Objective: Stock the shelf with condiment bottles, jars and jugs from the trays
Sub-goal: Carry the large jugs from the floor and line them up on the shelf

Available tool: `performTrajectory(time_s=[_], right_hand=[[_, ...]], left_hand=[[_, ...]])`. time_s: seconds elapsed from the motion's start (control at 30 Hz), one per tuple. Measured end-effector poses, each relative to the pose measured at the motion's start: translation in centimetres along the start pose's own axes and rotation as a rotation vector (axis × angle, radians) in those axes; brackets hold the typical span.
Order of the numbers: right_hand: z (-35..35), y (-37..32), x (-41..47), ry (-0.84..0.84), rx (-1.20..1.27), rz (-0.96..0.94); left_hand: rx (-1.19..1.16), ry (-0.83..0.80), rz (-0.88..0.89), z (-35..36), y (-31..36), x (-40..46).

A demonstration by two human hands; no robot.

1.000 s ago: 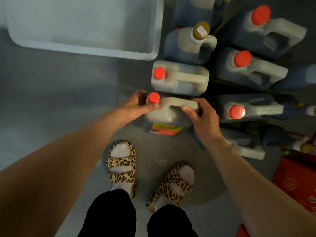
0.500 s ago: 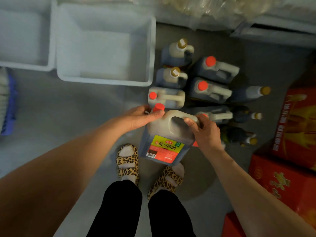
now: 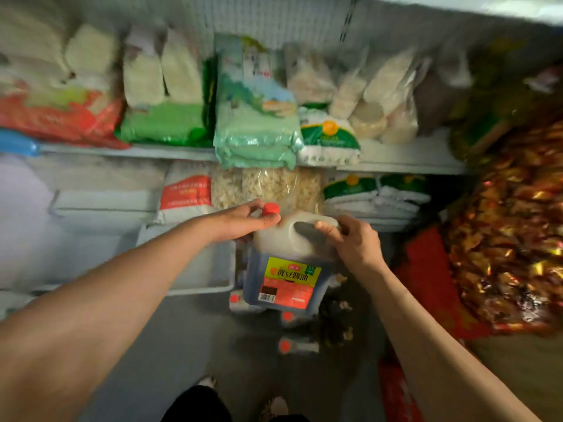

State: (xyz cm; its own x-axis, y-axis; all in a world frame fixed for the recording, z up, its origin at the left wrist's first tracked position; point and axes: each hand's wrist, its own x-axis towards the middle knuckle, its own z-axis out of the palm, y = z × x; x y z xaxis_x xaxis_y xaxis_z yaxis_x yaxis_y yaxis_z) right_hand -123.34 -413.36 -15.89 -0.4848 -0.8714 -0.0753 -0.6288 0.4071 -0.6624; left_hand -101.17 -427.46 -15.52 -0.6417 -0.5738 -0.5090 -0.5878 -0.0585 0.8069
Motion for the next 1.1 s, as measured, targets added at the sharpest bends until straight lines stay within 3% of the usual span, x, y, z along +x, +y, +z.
performTrajectory(time_s=[0.23, 0.47, 0.73, 0.9, 1.1], right_hand=[[-15.5, -11.2, 2.8, 0.217, -0.046, -0.220], [-23.5, -18.8, 8.2, 0.364, -0.038, -0.293], [-27.2, -26.4, 17.1, 0.461, -0.075, -0.326], [-28.5, -30.1, 21.2, 0.505, -0.034, -0.339], [-28.3, -32.4, 26.1, 0.497, -0.020, -0.295]], left_hand=[[0.045, 0.136, 0.220, -5.1, 17.1, -5.8], [0.164, 0.157, 0.375, -11.3, 27.6, -7.1], [0.363, 0.197, 0.566, -20.3, 34.6, -2.1], [0.324, 0.278, 0.661, -24.3, 37.3, 0.5], [0.310, 0.367, 0.650, -27.3, 38.1, 3.2]])
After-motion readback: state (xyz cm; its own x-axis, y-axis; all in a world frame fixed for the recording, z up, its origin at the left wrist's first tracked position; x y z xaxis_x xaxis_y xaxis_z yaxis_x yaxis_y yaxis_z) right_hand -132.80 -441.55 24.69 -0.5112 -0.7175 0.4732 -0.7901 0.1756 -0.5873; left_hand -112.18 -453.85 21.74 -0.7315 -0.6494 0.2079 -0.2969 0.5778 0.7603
